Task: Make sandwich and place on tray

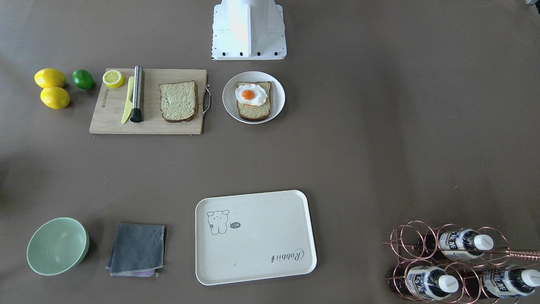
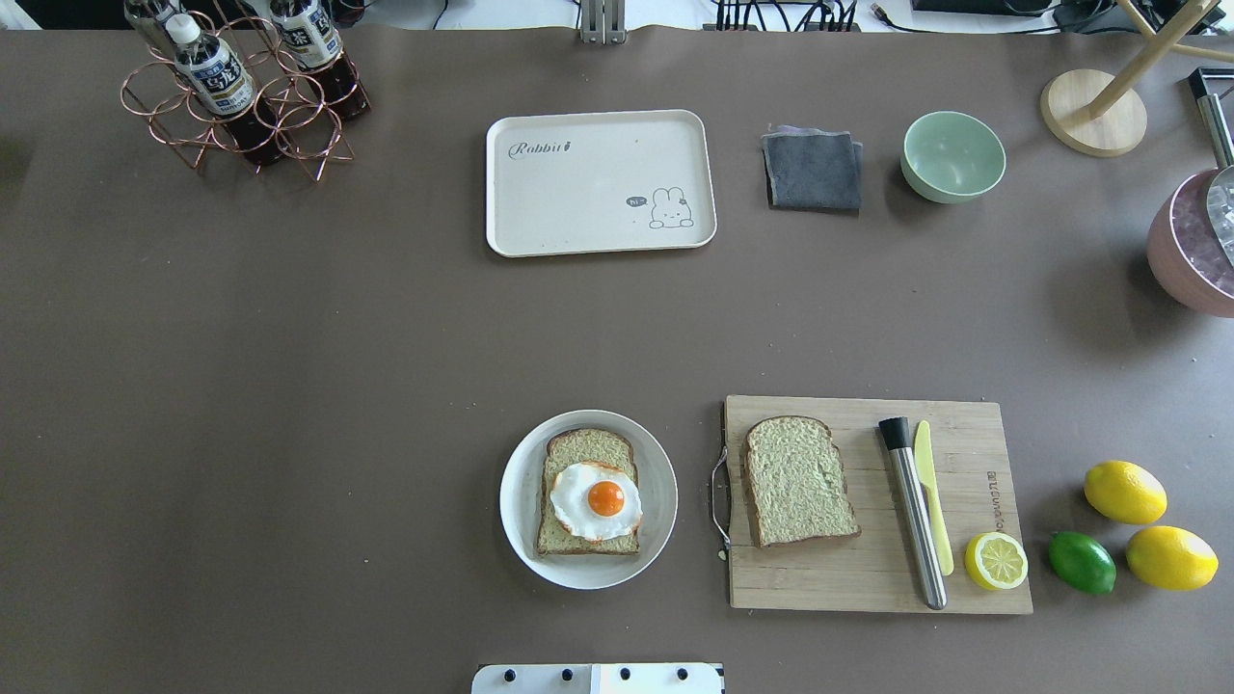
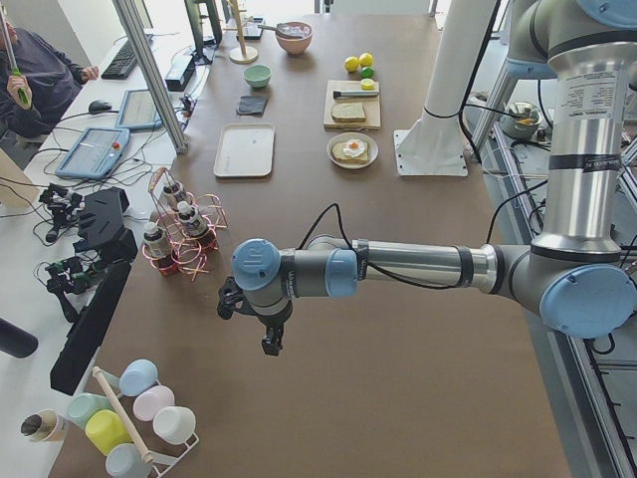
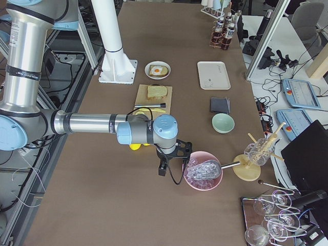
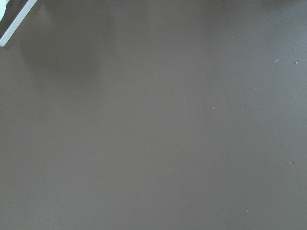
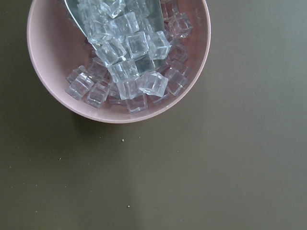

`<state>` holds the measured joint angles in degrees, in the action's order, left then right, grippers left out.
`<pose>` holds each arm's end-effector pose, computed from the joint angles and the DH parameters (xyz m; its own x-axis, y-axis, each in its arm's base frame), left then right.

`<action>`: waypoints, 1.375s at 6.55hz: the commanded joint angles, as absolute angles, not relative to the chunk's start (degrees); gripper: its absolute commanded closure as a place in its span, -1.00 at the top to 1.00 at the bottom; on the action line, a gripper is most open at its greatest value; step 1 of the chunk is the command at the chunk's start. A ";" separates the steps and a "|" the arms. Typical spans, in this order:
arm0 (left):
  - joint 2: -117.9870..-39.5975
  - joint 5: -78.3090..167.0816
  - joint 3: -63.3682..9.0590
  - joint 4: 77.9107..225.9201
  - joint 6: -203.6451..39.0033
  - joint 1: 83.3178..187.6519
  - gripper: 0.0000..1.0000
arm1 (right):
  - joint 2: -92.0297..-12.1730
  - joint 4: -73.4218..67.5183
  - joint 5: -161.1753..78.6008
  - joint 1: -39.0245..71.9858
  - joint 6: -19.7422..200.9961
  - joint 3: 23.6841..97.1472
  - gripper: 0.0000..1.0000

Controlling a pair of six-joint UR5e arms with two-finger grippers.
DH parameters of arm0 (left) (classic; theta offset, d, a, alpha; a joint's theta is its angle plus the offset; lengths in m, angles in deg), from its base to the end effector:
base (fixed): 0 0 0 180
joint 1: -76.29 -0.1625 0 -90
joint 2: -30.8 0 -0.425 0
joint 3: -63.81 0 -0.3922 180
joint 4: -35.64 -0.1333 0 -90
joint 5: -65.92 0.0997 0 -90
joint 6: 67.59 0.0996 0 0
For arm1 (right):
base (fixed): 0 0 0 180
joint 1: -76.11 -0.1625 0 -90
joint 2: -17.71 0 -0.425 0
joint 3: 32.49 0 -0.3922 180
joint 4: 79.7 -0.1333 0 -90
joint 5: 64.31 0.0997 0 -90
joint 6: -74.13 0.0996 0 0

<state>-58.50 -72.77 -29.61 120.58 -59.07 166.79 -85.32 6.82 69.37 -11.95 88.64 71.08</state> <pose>-0.0627 -0.4830 0.6386 0.6538 0.1120 -0.7483 -0.0891 0.9935 0.0708 0.0509 -0.4028 0.6377 0.7066 0.1792 0.6845 -0.1480 0.9834 -0.1047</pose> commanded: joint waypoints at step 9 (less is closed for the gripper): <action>-59.02 -72.86 -32.24 120.63 -59.15 165.07 0.95 | -84.95 6.52 69.98 -11.95 88.54 71.39 1.00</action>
<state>-58.96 -72.86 -31.03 120.65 -59.09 165.59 -85.04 6.70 69.71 -11.95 88.67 71.19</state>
